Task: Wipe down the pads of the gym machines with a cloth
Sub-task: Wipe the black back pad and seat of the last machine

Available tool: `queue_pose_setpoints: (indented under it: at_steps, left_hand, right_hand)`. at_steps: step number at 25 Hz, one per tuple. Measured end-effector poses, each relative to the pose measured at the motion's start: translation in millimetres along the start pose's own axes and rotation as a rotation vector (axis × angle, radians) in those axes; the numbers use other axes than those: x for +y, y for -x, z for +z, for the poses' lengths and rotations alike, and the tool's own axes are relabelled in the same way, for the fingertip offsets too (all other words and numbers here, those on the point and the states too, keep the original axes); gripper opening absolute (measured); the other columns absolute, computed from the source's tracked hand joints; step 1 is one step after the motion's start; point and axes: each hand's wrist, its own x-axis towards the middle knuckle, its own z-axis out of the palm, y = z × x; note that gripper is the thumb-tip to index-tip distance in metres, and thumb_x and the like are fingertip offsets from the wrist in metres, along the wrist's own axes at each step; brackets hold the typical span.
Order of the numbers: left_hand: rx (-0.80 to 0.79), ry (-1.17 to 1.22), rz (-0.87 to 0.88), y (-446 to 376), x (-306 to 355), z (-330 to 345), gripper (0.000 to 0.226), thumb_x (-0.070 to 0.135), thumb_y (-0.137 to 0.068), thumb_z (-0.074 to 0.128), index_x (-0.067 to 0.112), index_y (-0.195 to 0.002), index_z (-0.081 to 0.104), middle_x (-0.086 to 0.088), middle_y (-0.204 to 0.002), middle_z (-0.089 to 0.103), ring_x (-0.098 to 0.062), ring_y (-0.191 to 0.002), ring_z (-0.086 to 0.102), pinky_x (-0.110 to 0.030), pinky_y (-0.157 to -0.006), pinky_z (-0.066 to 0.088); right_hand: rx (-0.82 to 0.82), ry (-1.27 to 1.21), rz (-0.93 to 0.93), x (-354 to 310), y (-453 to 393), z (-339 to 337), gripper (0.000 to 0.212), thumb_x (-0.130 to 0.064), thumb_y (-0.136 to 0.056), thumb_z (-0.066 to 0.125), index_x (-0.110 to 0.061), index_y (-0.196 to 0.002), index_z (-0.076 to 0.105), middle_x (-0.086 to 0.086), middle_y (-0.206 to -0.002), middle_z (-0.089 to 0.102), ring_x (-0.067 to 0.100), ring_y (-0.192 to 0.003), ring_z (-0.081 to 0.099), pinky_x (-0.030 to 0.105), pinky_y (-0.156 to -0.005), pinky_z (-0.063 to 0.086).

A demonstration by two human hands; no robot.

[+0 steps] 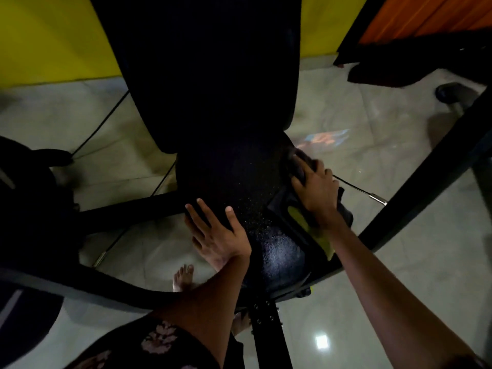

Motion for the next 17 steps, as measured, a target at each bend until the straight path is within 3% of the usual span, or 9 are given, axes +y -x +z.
queue_pose_setpoints:
  at_steps: [3, 7, 8, 9, 12, 13, 17]
  left_hand:
    - [0.005, -0.030, 0.005, 0, -1, 0, 0.069, 0.056, -0.093, 0.022, 0.016, -0.150, 0.023, -0.011, -0.156, 0.020, -0.031, -0.142, 0.021, -0.049, -0.104, 0.034]
    - [0.012, -0.057, 0.006, 0, -2, 0, 0.068, 0.055, -0.093, 0.021, 0.015, -0.149, 0.024, -0.013, -0.155, 0.022, -0.033, -0.141, 0.023, -0.051, -0.101, 0.037]
    - [0.012, -0.060, 0.007, 0, -1, -1, 0.069, 0.055, -0.093, 0.021, 0.015, -0.149, 0.024, -0.013, -0.155, 0.022, -0.034, -0.140, 0.023, -0.051, -0.100, 0.038]
    - [0.009, -0.064, 0.007, 0, 0, -2, 0.069, 0.055, -0.093, 0.021, 0.015, -0.149, 0.024, -0.013, -0.155, 0.022, -0.034, -0.140, 0.024, -0.052, -0.099, 0.039]
    - [-0.009, -0.086, 0.003, 1, 1, -4, 0.069, 0.055, -0.093, 0.019, 0.015, -0.149, 0.022, -0.013, -0.155, 0.021, -0.034, -0.140, 0.023, -0.052, -0.100, 0.039]
    - [-0.017, -0.090, 0.000, 0, 2, -4, 0.069, 0.055, -0.093, 0.019, 0.016, -0.150, 0.021, -0.012, -0.155, 0.021, -0.034, -0.140, 0.023, -0.051, -0.100, 0.038]
    - [-0.016, -0.089, -0.002, 0, 3, -6, 0.068, 0.054, -0.093, 0.021, 0.015, -0.149, 0.025, -0.013, -0.154, 0.025, -0.035, -0.139, 0.027, -0.050, -0.100, 0.039]
  right_hand:
    - [-0.004, 0.067, -0.066, -24, -45, -6, 0.054, -0.043, -0.093, 0.043, -0.037, -0.145, 0.030, 0.010, -0.139, 0.038, 0.036, -0.120, 0.038, 0.046, -0.095, 0.032]
    - [0.066, 0.215, -0.752, -26, -29, -3, 0.056, -0.046, -0.079, 0.037, -0.035, -0.131, 0.053, 0.008, -0.127, 0.055, 0.034, -0.103, 0.045, 0.045, -0.082, 0.039]
    - [0.046, 0.220, -0.811, -18, -35, -5, 0.058, -0.048, -0.077, 0.035, -0.034, -0.130, 0.055, 0.009, -0.126, 0.056, 0.034, -0.102, 0.046, 0.045, -0.081, 0.040]
    - [0.012, 0.211, -0.746, -11, -49, -7, 0.059, -0.049, -0.077, 0.034, -0.035, -0.131, 0.054, 0.011, -0.129, 0.053, 0.036, -0.106, 0.047, 0.047, -0.083, 0.039]
    - [-0.035, 0.126, -0.280, -15, -89, -14, 0.052, -0.045, -0.089, 0.043, -0.034, -0.140, 0.041, 0.012, -0.137, 0.040, 0.037, -0.119, 0.039, 0.047, -0.094, 0.032]
    - [-0.011, 0.172, -0.245, -27, -95, -15, 0.052, -0.042, -0.092, 0.045, -0.032, -0.142, 0.038, 0.012, -0.138, 0.039, 0.036, -0.121, 0.038, 0.046, -0.096, 0.031]
    - [0.020, 0.353, -0.531, -94, -82, -8, 0.054, -0.042, -0.093, 0.042, -0.029, -0.144, 0.032, 0.008, -0.143, 0.036, 0.034, -0.125, 0.034, 0.043, -0.100, 0.027]
